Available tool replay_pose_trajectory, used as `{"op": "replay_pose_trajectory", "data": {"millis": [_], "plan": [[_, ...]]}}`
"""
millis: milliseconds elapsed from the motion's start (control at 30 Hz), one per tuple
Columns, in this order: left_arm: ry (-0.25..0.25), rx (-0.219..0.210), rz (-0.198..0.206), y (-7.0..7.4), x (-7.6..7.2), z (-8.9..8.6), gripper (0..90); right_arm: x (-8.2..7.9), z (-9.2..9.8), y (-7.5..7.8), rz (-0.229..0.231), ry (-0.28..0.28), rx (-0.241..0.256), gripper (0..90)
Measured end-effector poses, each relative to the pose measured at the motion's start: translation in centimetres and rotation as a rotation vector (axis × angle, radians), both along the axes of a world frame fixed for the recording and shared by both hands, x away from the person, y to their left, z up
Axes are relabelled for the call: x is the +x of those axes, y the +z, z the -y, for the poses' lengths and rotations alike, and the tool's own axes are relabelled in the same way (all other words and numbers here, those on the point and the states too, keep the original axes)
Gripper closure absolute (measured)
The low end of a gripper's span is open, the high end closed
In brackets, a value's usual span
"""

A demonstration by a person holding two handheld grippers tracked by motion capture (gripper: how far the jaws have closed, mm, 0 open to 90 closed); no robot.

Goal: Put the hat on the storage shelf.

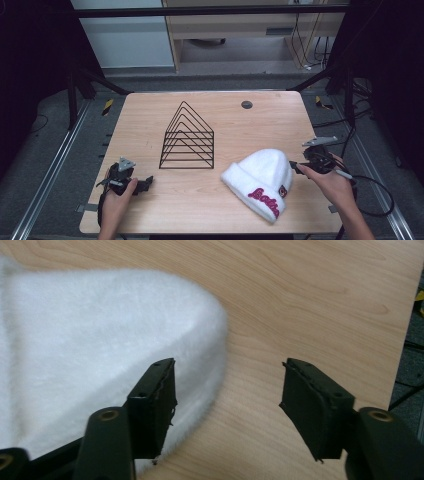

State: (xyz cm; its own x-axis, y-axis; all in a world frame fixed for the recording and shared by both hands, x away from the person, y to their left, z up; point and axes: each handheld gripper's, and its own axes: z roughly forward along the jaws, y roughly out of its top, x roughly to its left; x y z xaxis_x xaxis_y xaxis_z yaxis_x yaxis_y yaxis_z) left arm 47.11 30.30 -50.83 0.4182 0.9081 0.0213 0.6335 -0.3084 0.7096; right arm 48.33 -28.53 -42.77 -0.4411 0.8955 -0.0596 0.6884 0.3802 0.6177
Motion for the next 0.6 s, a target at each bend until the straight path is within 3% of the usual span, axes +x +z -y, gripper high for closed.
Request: {"op": "replay_pose_trajectory", "data": {"millis": [67, 233, 333, 600], "plan": [[0.0, -0.002, 0.001, 0.0, 0.0, 0.0, 0.0, 0.7, -0.5, 0.4, -0.023, 0.017, -0.004, 40.9], [0.0, -0.001, 0.001, 0.0, 0.0, 0.0, 0.0, 2.1, -1.4, 0.9, -0.03, 0.038, -0.012, 45.5], [0.001, -0.002, 0.002, 0.0, 0.0, 0.0, 0.0, 3.2, -2.0, 1.1, -0.05, 0.05, 0.009, 49.2], [0.0, -0.002, 0.001, 0.0, 0.0, 0.0, 0.0, 5.0, -3.5, -0.1, -0.112, 0.072, -0.014, 50.7]]}}
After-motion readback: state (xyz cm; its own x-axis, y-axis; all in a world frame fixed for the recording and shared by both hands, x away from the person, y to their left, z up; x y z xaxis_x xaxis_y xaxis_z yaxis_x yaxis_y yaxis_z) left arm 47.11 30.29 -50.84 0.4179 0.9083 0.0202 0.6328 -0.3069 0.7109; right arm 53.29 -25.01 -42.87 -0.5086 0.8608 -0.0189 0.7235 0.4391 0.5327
